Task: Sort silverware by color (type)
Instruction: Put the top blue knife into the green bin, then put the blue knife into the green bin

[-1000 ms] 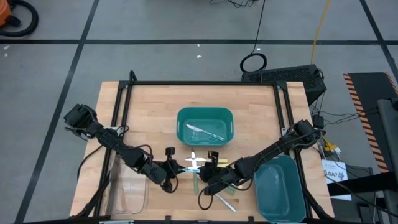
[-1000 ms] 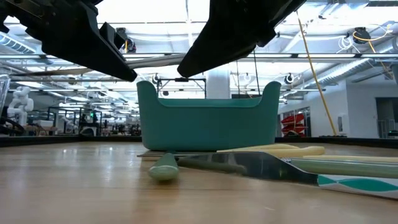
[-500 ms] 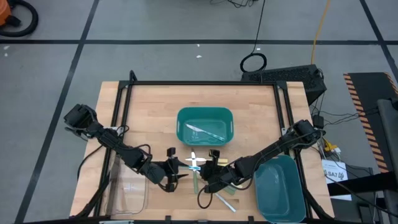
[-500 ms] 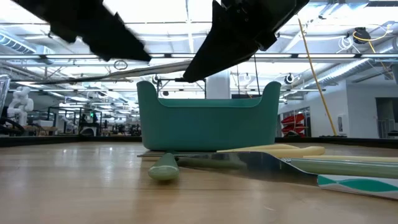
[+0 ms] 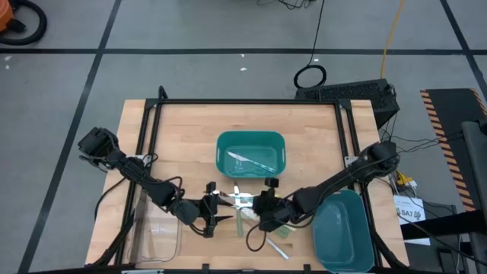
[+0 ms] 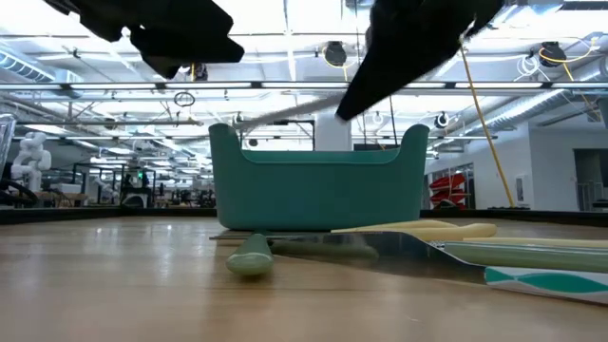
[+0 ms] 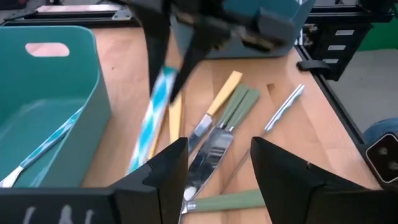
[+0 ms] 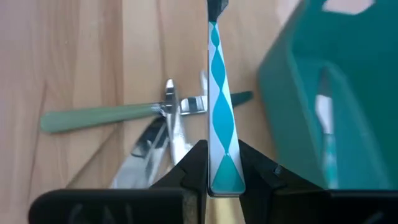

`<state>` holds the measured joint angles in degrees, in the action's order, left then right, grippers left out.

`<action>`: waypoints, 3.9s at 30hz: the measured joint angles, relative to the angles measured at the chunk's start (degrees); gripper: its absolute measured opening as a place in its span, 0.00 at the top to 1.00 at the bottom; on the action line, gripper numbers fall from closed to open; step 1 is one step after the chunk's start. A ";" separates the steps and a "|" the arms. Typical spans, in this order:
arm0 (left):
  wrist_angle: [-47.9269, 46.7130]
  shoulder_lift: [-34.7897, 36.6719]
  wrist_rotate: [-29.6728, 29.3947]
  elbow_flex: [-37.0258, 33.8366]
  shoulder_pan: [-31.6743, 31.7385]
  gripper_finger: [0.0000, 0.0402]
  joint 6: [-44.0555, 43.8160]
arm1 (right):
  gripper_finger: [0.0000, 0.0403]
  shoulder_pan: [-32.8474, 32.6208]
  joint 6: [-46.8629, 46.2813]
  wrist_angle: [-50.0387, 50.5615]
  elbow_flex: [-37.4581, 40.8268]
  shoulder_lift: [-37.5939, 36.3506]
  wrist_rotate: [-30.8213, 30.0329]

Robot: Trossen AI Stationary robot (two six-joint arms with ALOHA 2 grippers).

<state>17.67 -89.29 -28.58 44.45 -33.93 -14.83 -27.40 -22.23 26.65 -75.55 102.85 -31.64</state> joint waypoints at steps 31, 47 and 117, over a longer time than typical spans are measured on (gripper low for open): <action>2.60 0.15 8.89 0.00 10.13 0.54 12.04 | 0.87 22.09 17.82 25.89 0.00 -17.91 5.92; -1.28 0.15 9.66 0.00 12.15 0.54 8.36 | 0.87 30.86 25.57 21.65 0.00 -17.88 14.17; 1.36 -3.44 5.88 0.04 7.25 0.54 -7.87 | 0.71 31.54 27.49 20.22 -0.02 -5.88 19.89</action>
<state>19.03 -92.73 -22.70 44.49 -26.68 -22.70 4.14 5.26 46.87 -75.57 96.97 -11.75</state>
